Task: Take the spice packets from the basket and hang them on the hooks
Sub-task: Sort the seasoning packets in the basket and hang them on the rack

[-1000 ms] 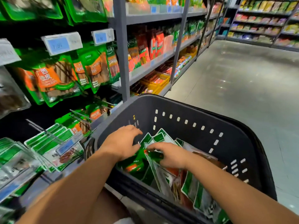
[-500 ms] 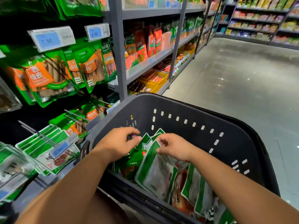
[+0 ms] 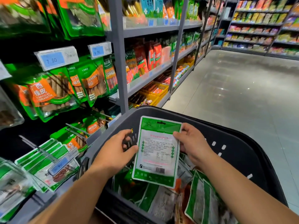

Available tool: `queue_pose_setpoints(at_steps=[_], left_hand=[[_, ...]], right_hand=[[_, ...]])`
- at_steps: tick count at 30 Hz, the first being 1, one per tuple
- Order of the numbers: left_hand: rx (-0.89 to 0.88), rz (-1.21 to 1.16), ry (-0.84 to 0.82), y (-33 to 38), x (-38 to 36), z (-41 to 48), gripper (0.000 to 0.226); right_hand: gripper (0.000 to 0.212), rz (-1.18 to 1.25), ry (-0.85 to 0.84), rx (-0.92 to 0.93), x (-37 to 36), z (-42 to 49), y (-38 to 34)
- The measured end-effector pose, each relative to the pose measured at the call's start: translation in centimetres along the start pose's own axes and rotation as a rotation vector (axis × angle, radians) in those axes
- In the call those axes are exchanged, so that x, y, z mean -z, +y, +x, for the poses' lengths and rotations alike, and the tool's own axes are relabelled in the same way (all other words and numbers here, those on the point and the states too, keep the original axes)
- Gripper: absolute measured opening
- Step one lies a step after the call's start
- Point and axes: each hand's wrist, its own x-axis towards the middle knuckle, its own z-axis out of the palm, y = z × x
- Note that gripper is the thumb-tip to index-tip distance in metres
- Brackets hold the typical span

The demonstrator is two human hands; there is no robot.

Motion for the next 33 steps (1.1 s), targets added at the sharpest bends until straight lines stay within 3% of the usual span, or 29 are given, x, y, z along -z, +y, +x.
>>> queue_pose_setpoints(at_steps=[6, 11, 14, 16, 19, 23, 27, 29, 33], left_hand=[[-0.228, 0.083, 0.065, 1.8, -1.9, -1.2, 0.067], [-0.181, 0.062, -0.1, 2.7, -3.5, -1.0, 0.113], [-0.145, -0.029, -0.128, 2.9, -3.4, -0.8, 0.126], [-0.154, -0.076, -0.127, 3.3, -3.2, -0.9, 0.117], [-0.156, -0.105, -0.055, 3.4, -2.8, -1.1, 0.068], [-0.026, -0.08, 0.049, 2.6, -2.2, -0.6, 0.03], [0.124, -0.258, 0.027, 1.7, -2.1, 0.1, 0.028], [0.154, -0.371, 0.011, 1.3, -1.9, 0.2, 0.026], [0.178, -0.574, 0.012, 1.7, -1.4, -0.1, 0.026]], right_hand=[[0.015, 0.223, 0.019, -0.055, -1.8, -0.6, -0.6], [0.022, 0.427, -0.099, -0.096, -3.0, -1.8, -1.4], [0.024, 0.537, -0.17, -0.114, -3.7, -2.3, -1.6], [0.026, 0.554, -0.229, -0.116, -4.2, -2.5, -1.7], [0.024, 0.418, -0.254, -0.08, -4.3, -2.3, -1.4], [0.025, 0.185, -0.202, 0.033, -3.5, -1.9, -1.2], [0.02, -0.116, -0.008, 0.163, -2.3, -1.2, -0.9], [0.029, -0.262, 0.066, 0.182, -1.8, -0.7, -0.2], [0.049, -0.217, -0.003, 0.032, -2.0, -0.1, 1.2]])
